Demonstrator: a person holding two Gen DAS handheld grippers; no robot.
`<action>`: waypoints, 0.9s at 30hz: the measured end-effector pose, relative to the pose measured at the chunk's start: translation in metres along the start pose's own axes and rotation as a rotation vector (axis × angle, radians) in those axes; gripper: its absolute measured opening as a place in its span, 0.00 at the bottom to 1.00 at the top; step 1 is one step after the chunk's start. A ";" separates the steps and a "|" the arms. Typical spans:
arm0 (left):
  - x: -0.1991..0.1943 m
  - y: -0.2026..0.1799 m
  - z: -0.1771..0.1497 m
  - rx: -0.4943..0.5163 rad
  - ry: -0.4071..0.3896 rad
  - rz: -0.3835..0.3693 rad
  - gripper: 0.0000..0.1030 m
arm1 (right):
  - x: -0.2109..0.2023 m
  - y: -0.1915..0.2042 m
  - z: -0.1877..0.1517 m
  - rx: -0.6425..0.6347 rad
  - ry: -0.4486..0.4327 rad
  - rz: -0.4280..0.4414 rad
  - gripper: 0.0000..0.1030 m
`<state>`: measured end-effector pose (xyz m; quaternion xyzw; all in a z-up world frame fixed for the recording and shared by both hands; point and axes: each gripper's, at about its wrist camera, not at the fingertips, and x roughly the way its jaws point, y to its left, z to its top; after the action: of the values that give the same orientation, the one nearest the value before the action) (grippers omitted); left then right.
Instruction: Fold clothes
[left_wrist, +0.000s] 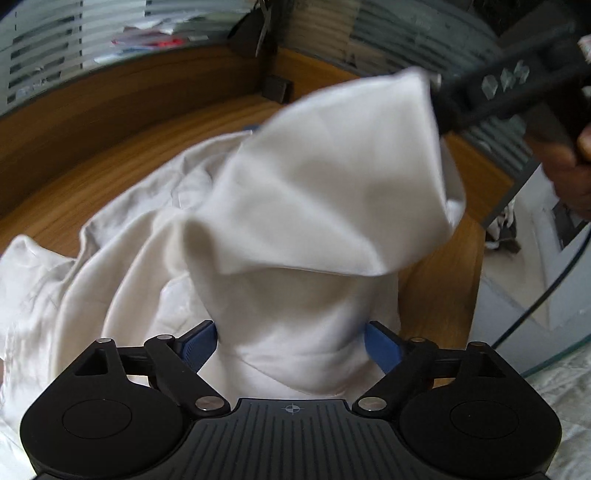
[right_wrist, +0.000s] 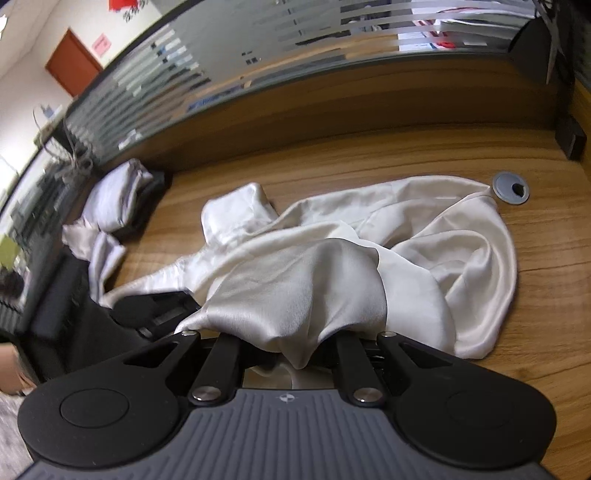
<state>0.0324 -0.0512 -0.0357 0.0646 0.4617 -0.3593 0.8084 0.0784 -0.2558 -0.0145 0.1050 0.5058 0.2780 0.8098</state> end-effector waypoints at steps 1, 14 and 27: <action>0.003 0.000 0.000 -0.002 0.007 0.004 0.71 | 0.000 -0.001 0.000 0.017 -0.007 0.011 0.11; -0.004 0.047 -0.016 -0.189 0.053 0.227 0.09 | -0.006 -0.010 -0.016 0.094 -0.029 0.037 0.05; -0.016 0.083 -0.017 -0.292 0.026 0.404 0.08 | -0.054 -0.020 -0.008 0.155 -0.098 0.108 0.03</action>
<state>0.0686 0.0261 -0.0514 0.0429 0.4967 -0.1190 0.8587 0.0603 -0.3038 0.0140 0.2080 0.4790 0.2757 0.8070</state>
